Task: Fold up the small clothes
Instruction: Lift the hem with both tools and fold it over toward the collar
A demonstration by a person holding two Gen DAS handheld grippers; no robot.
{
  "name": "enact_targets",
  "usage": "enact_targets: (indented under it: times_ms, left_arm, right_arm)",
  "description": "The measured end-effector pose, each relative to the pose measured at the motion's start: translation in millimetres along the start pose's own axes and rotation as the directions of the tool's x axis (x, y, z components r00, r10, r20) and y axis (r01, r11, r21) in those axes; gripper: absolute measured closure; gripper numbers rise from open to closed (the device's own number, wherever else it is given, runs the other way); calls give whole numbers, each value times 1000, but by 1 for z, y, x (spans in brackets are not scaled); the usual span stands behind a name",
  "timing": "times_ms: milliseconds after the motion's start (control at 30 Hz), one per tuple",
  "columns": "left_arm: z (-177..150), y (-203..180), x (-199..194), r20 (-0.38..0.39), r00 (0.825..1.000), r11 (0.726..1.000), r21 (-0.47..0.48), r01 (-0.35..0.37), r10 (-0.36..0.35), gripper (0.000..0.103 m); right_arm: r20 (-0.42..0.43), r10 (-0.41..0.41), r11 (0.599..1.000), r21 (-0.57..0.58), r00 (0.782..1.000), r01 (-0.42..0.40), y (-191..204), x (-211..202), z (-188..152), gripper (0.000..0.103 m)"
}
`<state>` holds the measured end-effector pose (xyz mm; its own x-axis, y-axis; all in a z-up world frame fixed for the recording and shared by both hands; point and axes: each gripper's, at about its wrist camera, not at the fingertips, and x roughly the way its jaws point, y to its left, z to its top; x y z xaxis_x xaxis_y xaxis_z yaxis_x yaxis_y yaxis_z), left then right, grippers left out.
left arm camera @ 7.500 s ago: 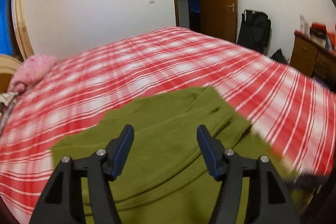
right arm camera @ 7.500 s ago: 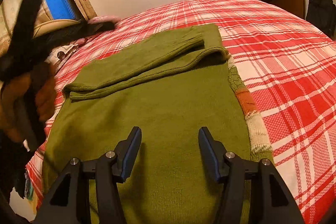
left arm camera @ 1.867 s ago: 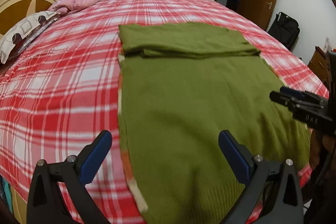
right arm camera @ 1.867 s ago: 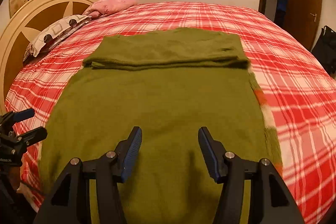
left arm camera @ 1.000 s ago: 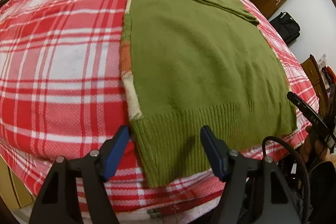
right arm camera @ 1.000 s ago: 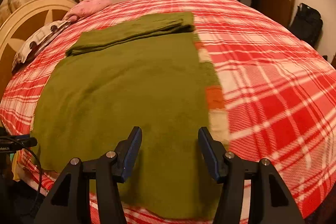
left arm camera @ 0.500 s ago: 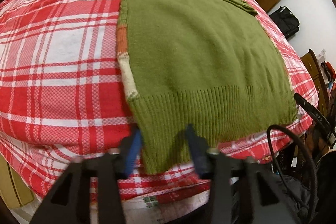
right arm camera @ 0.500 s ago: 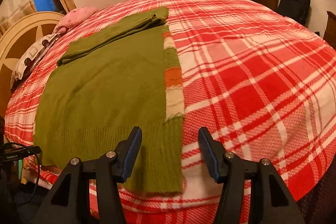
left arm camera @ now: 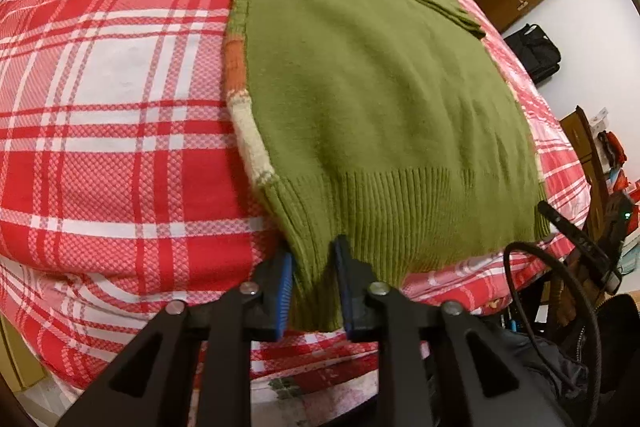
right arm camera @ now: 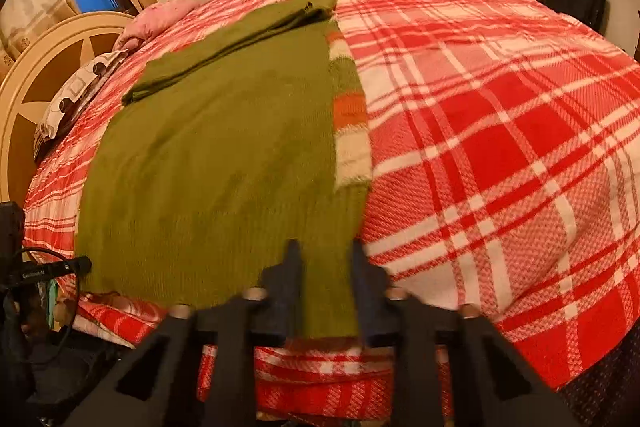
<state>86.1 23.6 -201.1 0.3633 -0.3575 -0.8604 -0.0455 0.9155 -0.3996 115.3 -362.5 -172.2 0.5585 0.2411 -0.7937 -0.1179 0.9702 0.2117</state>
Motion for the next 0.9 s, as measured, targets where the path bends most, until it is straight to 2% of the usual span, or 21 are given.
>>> enact_targets:
  times_ms: [100, 200, 300, 467, 733, 900]
  left_arm:
    - [1, 0, -14, 51, 998, 999, 27, 33, -35, 94]
    - [4, -7, -38, 145, 988, 995, 85, 46, -58, 94]
    - [8, -10, -53, 206, 975, 991, 117, 58, -81, 94]
    - [19, -7, -69, 262, 959, 989, 132, 74, -107, 94]
    - [53, -18, -80, 335, 932, 983, 162, 86, -137, 95]
    - [86, -15, -87, 374, 916, 982, 166, 87, -145, 95]
  right_arm:
    - [20, 107, 992, 66, 994, -108, -11, -6, -1, 94]
    - [84, 219, 967, 111, 972, -227, -19, -18, 0, 94]
    - [150, 291, 940, 137, 945, -312, -22, -29, 5, 95]
    - [219, 366, 898, 170, 904, -405, -26, -40, 13, 95]
    - [288, 429, 854, 180, 856, -489, -25, -53, 46, 95]
    - [318, 409, 873, 136, 855, -468, -15, -57, 85, 95]
